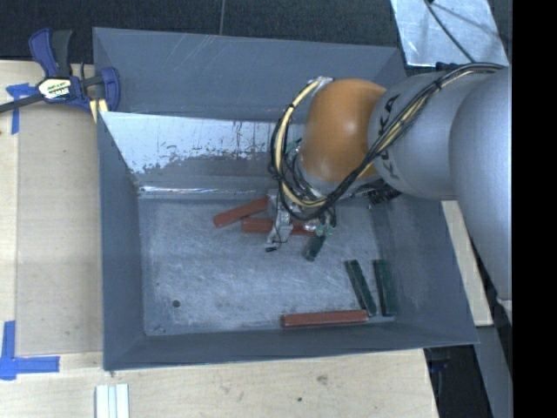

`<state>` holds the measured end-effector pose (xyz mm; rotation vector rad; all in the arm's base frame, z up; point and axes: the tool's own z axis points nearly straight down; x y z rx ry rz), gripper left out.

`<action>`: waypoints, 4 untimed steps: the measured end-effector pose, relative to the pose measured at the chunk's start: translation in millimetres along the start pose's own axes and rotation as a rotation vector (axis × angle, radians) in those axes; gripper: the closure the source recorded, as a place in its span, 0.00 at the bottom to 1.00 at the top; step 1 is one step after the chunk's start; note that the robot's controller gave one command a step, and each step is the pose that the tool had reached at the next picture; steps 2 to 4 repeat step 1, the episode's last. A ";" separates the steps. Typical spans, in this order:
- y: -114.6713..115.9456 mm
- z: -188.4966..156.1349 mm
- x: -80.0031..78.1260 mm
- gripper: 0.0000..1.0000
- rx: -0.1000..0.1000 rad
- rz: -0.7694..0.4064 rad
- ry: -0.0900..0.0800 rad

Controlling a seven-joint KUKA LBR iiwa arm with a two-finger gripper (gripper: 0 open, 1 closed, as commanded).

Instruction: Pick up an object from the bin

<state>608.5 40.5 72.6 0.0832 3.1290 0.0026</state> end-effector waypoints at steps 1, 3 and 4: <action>-34.8 -146.8 24.5 1.00 0.002 -0.310 0.002; -34.8 -146.8 24.5 1.00 0.002 -0.310 0.002; -34.8 -146.8 24.5 1.00 0.002 -0.310 0.002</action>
Offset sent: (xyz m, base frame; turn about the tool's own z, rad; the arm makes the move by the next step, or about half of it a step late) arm -0.0301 -0.0325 0.1427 -0.3115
